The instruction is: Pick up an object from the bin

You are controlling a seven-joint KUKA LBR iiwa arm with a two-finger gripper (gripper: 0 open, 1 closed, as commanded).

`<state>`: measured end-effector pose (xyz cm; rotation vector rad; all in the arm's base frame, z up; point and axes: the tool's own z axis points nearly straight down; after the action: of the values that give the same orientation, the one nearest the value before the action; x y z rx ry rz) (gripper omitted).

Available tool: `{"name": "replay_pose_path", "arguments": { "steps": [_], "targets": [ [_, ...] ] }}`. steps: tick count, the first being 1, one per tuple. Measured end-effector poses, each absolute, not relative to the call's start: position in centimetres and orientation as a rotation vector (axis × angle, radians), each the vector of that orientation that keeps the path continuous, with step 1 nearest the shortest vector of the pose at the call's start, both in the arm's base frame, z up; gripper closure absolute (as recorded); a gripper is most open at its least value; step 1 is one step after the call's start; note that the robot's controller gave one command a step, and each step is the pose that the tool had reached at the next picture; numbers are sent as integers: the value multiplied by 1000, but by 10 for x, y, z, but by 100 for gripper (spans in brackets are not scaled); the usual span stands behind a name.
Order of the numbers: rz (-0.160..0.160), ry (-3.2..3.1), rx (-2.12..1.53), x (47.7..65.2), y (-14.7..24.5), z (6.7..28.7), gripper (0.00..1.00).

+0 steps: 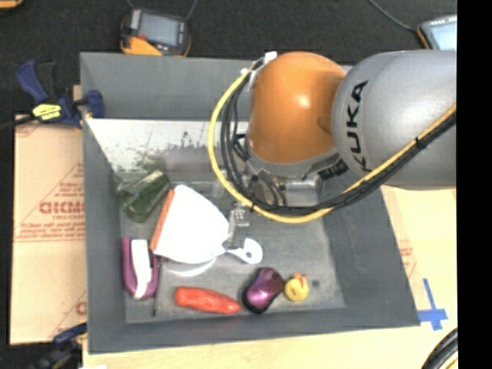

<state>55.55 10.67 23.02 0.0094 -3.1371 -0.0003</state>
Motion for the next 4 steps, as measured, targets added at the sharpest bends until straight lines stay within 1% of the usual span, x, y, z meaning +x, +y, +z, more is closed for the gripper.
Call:
{"name": "replay_pose_path", "arguments": {
  "steps": [1,2,3,4],
  "targets": [
    [-1,-3143,3,556,106,235,0],
    [-3,-3144,-161,559,62,159,0],
    [-5,-3156,-37,551,8,161,0],
    [-6,-3113,-469,544,27,131,0]
  ]
}}
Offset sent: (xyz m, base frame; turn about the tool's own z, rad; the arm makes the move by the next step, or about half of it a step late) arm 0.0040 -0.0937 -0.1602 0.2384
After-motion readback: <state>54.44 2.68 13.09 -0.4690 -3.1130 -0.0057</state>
